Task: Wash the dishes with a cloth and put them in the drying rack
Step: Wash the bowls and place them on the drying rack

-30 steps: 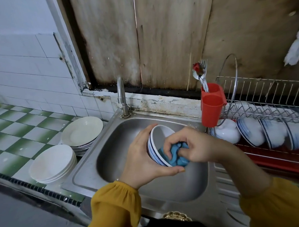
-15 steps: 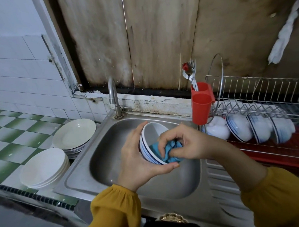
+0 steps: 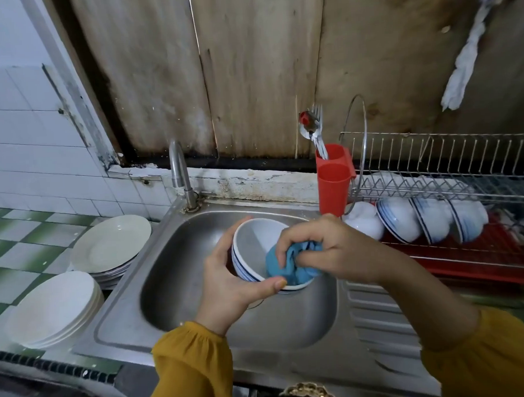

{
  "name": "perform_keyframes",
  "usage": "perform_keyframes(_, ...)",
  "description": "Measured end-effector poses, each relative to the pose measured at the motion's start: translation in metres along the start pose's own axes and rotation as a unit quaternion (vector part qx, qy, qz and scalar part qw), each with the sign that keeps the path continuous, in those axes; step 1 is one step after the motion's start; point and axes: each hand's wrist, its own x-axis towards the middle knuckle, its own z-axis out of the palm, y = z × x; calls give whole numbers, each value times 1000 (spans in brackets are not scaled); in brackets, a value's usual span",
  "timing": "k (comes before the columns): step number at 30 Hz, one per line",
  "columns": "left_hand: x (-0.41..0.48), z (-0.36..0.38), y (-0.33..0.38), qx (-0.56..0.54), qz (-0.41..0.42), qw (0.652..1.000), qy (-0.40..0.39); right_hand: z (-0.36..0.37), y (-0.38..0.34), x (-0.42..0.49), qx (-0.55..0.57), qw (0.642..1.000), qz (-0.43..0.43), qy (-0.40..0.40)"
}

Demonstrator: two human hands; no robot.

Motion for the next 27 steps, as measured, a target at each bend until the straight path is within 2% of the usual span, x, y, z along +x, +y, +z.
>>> perform_keyframes(2,0,17,-6,-32,-33,999,3,-6,3,-14,108,990,37,85)
perform_keyframes(4,-1,33,-14,-58,-77,995,20,-9,9,-28,172,963,49,202)
perform_keyframes(6,-1,49,-20,-93,-123,988,33,-10,17,-43,195,925,63,320)
perform_keyframes(9,1,71,-18,-168,-217,961,25,-6,26,-67,259,848,88,454)
perform_keyframes(11,5,88,-13,-192,-269,944,10,0,31,-86,243,814,92,519)
perform_keyframes(13,11,106,-6,-224,-324,919,-4,6,34,-102,154,808,88,561)
perform_keyframes(15,15,127,2,-260,-385,885,-20,14,39,-118,-16,811,96,577)
perform_keyframes(17,18,150,10,-307,-444,841,-44,23,47,-134,-186,796,137,560)
perform_keyframes(18,19,158,12,-332,-464,819,-59,28,51,-139,-235,788,165,544)
perform_keyframes(20,19,174,13,-352,-490,792,-92,34,55,-149,-265,780,226,520)
perform_keyframes(22,17,190,9,-345,-505,782,-119,30,54,-160,-280,767,268,512)
perform_keyframes(24,16,204,2,-351,-528,762,-133,23,55,-171,-303,757,295,497)
perform_keyframes(27,14,222,-4,-370,-561,725,-148,17,57,-184,-328,761,325,455)
